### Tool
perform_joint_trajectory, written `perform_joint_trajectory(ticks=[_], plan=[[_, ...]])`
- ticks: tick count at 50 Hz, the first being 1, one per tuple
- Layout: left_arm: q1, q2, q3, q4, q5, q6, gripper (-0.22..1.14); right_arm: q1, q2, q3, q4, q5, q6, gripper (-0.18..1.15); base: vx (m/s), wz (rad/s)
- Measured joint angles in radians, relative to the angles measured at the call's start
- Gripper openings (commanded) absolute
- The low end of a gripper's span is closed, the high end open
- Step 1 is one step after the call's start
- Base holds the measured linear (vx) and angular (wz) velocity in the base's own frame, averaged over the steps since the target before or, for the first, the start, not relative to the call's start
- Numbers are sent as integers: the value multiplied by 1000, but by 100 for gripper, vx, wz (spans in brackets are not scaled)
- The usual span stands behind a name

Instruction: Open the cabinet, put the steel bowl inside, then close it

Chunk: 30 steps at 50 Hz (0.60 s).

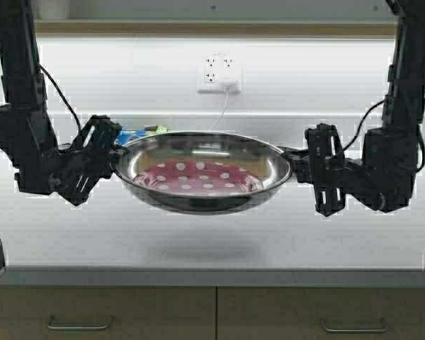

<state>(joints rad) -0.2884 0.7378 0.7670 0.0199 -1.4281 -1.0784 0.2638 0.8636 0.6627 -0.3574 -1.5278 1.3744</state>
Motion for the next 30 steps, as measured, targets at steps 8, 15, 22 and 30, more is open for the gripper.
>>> perform_joint_trajectory(ticks=[8,15,22,30], plan=[[3,-81,86,2,0,0,2,26,-63,60,0,0,2,6,0,0],[-12,-160,158,0,0,0,2,58,-117,115,20,-2,0,6,0,0],[-31,-252,209,-9,0,0,2,78,-172,158,49,-3,-2,6,-1,0],[-37,-330,247,-11,5,0,2,87,-250,206,67,-6,-14,7,-1,-1]])
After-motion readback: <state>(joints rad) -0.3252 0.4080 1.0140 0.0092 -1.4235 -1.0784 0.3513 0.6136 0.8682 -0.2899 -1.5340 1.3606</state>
